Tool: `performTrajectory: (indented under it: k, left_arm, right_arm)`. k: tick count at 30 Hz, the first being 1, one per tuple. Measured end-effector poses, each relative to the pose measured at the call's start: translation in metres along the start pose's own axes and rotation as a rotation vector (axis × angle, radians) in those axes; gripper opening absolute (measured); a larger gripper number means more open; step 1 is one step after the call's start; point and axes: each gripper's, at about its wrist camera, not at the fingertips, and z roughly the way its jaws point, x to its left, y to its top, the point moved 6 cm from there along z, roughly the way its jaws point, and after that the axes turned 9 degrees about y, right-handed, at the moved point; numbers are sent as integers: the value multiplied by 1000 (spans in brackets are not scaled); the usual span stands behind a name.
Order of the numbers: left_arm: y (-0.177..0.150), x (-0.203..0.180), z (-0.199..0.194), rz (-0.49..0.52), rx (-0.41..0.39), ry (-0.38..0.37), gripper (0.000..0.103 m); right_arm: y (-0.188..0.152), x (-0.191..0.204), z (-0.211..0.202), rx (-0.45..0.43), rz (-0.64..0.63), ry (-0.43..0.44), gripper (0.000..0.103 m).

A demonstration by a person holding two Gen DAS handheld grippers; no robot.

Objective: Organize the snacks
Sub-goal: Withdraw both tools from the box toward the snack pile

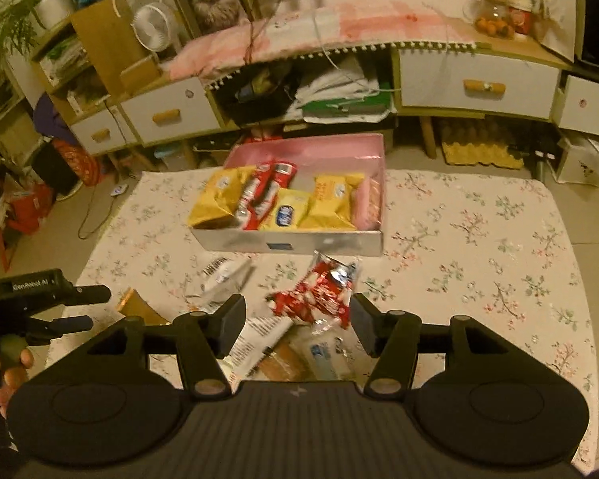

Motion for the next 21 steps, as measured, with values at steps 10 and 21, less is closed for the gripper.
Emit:
performTrajectory:
  k: [10,21]
  left_arm:
    - [-7,10,46,-13,72,125,85]
    - [-5,6,71,175,-52,306,66]
  right_arm:
    - [-15,-1,9,61,54,32,54]
    - [-22,-6,22,112,31,-16,54]
